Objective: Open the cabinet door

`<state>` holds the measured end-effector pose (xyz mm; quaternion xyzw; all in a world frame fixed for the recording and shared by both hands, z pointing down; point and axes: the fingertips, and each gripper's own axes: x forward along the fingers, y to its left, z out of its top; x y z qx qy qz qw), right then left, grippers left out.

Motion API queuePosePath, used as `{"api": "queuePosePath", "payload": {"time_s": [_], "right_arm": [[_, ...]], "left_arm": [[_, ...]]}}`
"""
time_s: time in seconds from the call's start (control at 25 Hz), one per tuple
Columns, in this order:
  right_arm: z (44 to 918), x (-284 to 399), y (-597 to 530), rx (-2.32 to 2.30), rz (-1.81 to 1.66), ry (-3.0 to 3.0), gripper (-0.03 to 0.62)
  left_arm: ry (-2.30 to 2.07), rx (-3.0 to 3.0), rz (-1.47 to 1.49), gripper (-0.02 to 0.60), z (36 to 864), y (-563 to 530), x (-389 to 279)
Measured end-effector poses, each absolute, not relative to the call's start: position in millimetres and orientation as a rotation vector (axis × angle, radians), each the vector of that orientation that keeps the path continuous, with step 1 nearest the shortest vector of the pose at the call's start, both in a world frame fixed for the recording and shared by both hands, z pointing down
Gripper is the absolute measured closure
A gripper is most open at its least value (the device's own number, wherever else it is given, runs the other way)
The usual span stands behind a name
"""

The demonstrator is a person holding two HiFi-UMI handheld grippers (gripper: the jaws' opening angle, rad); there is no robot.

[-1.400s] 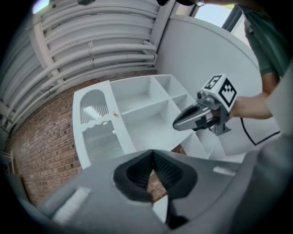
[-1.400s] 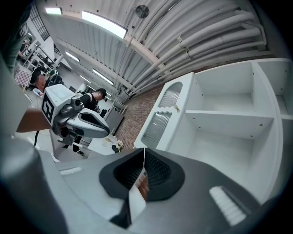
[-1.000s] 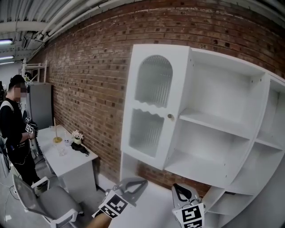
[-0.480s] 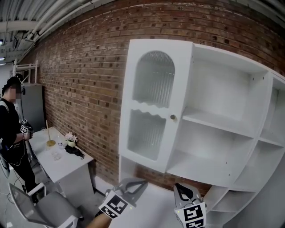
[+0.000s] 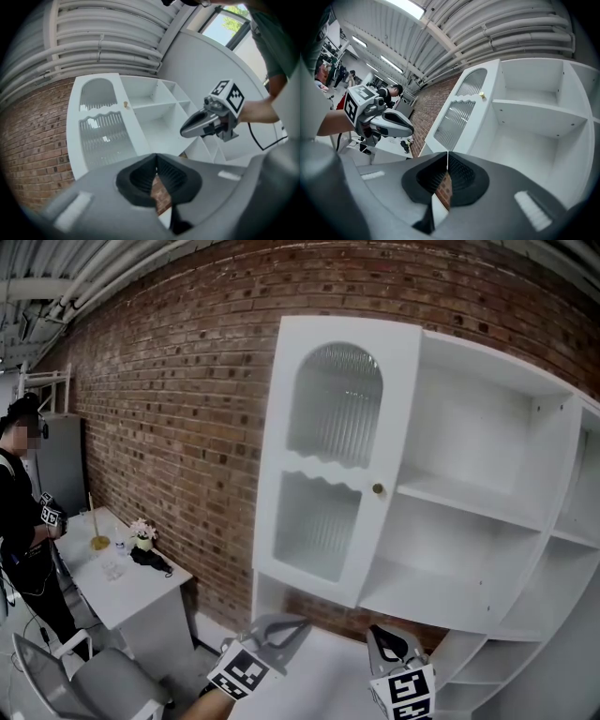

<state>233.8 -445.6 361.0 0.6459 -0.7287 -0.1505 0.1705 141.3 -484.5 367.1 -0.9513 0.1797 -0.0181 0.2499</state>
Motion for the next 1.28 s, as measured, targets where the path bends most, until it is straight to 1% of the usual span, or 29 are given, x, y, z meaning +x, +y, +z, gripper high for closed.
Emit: {"api": "queuePosePath", "payload": {"time_s": [0.88, 1.16, 1.28], "right_arm": [[376, 268, -526, 1.735, -0.372, -2.165, 0.572], [384, 281, -552, 1.724, -0.331, -2.186, 0.553], [390, 286, -564, 1.729, -0.298, -2.194, 0.526]], "left_arm": [[0.618, -2.585, -0.121, 0.580, 379, -534, 162], [0.656, -2.585, -0.144, 0.580, 385, -545, 167], [0.676, -2.585, -0.159, 0.580, 388, -550, 165]]}}
